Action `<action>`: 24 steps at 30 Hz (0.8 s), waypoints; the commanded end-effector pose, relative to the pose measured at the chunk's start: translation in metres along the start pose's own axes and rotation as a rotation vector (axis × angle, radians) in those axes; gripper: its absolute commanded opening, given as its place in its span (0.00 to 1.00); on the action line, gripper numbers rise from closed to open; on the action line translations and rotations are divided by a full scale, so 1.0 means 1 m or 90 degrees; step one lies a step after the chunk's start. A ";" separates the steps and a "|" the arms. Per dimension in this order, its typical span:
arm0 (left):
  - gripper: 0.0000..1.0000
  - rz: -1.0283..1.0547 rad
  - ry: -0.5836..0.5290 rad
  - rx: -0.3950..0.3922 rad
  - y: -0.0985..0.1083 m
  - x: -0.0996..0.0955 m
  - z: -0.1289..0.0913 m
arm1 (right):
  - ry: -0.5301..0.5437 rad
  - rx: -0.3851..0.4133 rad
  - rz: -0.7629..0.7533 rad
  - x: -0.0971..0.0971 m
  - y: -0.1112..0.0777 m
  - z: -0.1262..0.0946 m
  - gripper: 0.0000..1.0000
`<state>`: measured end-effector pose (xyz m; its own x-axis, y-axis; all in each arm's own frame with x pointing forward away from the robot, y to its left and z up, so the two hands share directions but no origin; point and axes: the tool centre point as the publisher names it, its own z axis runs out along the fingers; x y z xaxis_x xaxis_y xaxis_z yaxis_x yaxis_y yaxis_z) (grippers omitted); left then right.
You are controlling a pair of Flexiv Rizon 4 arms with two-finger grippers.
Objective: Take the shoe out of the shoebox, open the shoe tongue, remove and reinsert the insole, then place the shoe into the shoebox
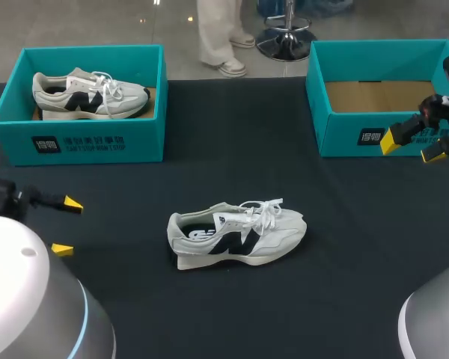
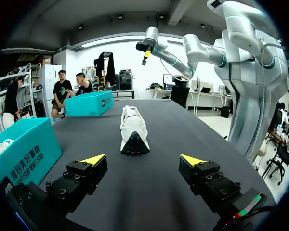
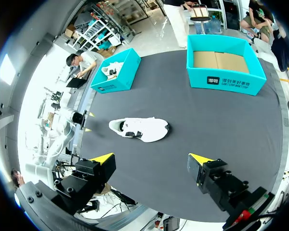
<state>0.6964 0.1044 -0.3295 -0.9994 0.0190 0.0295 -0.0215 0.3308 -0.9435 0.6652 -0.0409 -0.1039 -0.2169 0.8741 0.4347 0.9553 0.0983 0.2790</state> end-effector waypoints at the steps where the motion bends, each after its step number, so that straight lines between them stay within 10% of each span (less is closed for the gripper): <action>1: 1.00 -0.010 0.060 0.028 0.010 -0.020 0.007 | -0.001 0.003 0.001 0.000 0.003 0.001 1.00; 24: 1.00 0.054 0.034 0.051 0.018 -0.013 0.021 | -0.001 0.003 0.001 0.000 0.003 0.001 1.00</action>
<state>0.7122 0.0914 -0.3563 -0.9941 0.1034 -0.0314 0.0561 0.2450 -0.9679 0.6652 -0.0409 -0.1039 -0.2169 0.8741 0.4347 0.9553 0.0983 0.2790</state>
